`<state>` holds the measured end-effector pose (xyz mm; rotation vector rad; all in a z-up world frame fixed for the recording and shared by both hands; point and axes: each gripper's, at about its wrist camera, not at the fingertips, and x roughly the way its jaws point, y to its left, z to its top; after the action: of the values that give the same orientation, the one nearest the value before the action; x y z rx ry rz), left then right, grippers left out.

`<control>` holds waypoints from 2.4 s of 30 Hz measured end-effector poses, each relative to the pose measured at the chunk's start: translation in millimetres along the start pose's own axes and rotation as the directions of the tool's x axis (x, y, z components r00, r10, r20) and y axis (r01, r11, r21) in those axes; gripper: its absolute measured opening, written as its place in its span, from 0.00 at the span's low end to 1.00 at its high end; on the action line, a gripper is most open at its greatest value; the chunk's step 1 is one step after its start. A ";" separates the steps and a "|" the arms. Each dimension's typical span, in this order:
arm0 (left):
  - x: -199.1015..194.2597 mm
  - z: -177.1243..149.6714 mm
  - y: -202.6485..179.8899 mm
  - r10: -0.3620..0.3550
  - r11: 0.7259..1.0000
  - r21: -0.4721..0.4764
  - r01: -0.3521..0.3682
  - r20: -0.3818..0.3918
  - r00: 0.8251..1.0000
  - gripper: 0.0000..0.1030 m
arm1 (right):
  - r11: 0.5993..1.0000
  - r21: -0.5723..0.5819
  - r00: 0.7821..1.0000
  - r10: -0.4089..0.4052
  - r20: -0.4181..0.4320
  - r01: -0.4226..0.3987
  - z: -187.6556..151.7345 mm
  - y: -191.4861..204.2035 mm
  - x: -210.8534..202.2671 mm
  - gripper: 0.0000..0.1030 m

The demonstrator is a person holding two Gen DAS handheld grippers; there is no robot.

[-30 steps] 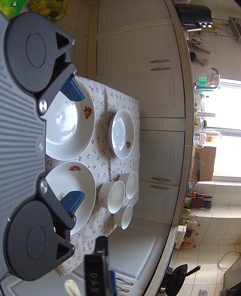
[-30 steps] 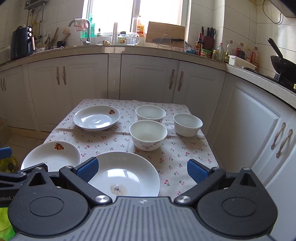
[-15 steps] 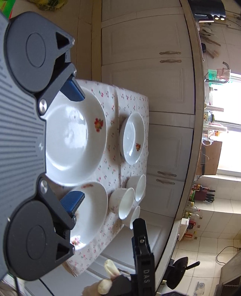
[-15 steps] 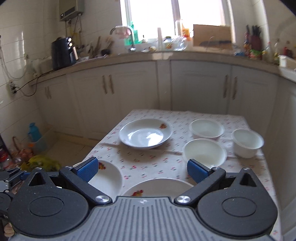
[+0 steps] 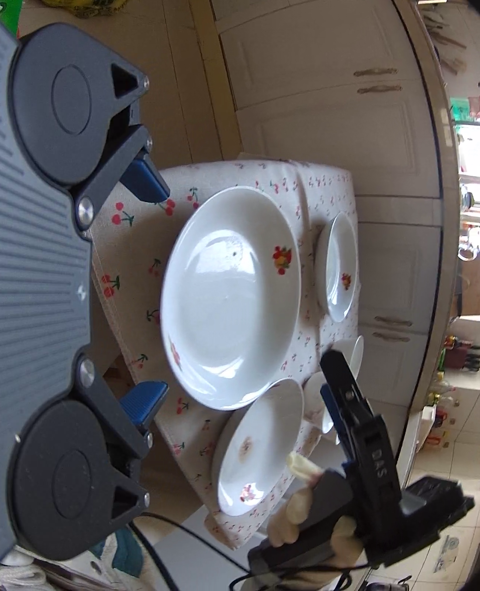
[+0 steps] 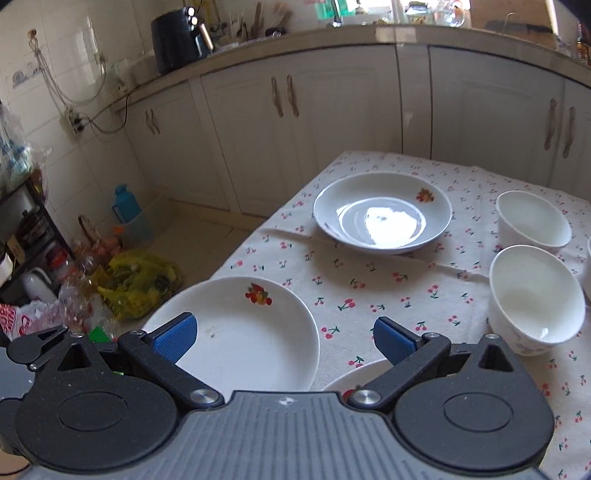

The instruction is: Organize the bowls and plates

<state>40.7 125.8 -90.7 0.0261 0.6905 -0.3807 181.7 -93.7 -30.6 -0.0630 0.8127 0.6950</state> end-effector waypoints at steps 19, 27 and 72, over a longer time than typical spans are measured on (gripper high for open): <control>32.2 11.8 14.3 -0.109 0.987 0.111 0.113 -0.043 0.993 0.99 | 0.988 0.014 0.960 0.153 -0.236 -0.154 15.0 -13.6 70.6 0.78; 36.1 15.2 16.0 -0.126 0.982 0.137 0.133 -0.058 0.990 0.99 | 0.984 0.013 0.951 0.176 -0.256 -0.179 17.7 -12.9 75.5 0.72; 89.5 58.5 41.3 -0.144 0.962 0.225 0.154 -0.060 0.988 0.98 | 0.995 0.049 0.975 0.099 -0.197 -0.091 50.3 -49.1 99.2 0.72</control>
<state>154.3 125.7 -105.7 0.2030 0.6906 -0.6047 291.1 -62.3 -73.5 -0.0585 1.0274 0.7703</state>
